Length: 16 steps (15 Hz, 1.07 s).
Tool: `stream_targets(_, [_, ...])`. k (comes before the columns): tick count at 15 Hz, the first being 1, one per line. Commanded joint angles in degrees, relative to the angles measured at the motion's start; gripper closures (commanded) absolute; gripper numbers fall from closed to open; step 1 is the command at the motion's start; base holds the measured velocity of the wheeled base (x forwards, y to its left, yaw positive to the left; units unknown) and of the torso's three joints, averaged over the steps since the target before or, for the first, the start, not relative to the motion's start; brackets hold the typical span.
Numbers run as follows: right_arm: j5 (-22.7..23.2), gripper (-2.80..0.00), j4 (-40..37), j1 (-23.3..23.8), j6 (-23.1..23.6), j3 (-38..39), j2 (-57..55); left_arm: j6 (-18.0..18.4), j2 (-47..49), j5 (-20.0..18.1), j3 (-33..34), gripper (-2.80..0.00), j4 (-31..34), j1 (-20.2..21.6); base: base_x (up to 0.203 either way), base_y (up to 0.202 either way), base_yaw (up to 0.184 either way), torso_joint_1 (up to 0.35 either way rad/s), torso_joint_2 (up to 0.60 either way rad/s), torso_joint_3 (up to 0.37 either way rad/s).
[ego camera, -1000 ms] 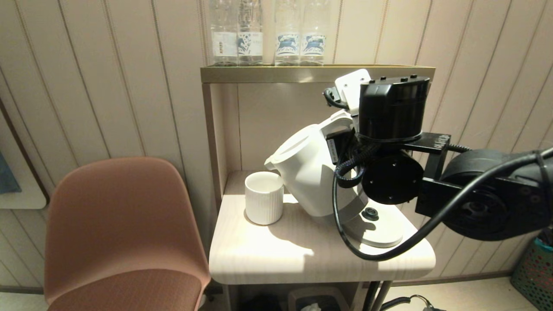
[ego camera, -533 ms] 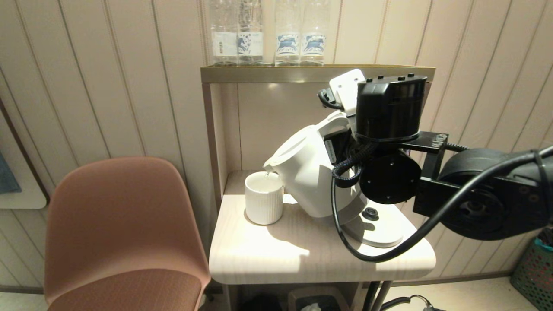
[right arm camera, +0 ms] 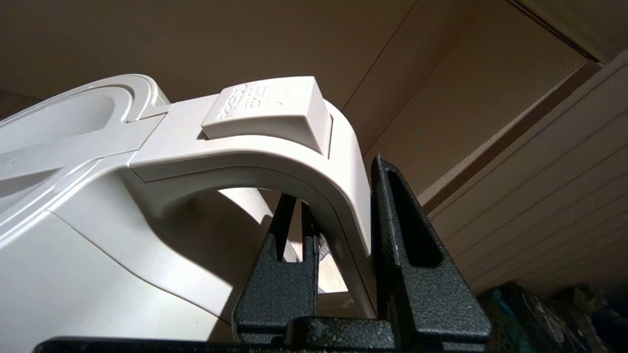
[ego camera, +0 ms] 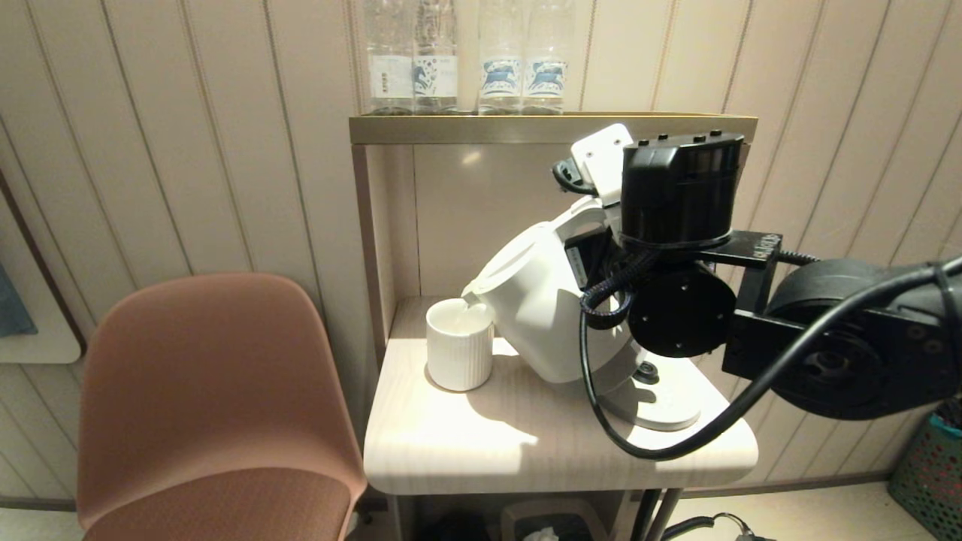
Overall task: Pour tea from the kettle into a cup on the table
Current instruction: Pour water into the cup
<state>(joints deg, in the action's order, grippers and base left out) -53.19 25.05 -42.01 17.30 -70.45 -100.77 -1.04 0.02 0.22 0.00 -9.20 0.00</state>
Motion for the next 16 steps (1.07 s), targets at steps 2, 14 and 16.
stream_targets(2, [0.1,0.0,-0.8,0.3,0.2,-0.4,0.2,0.0,0.0,0.0,0.0,0.0,-0.1,0.0,0.0,0.0,0.0,0.0,0.0,0.0])
stream_targets(14, [0.3,0.0,-4.6,-0.2,1.4,-3.9,-0.3,0.0,0.0,0.0,0.0,0.0,-0.1,0.0,0.0,0.0,0.0,0.0,0.0,0.0])
stream_targets(16, [0.3,0.0,-4.8,-0.1,1.5,-4.2,-0.3,0.0,0.0,0.0,0.0,0.0,0.0,0.0,0.0,0.0,0.0,0.0,0.0,0.0])
